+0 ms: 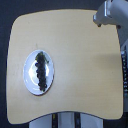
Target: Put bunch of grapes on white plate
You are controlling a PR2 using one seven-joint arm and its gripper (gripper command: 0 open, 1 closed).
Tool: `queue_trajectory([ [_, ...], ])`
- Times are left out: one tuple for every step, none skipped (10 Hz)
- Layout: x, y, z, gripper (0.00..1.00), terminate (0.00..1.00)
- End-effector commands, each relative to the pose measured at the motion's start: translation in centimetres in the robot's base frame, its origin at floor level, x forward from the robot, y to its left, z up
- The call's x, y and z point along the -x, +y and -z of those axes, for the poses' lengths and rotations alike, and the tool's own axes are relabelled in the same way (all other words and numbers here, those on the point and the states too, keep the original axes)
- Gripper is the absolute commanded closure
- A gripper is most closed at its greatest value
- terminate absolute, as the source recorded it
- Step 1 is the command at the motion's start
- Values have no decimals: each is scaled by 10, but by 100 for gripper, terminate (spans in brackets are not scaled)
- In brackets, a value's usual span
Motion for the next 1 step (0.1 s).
queue_trajectory([
  [26, -51, 20, 0, 100],
])
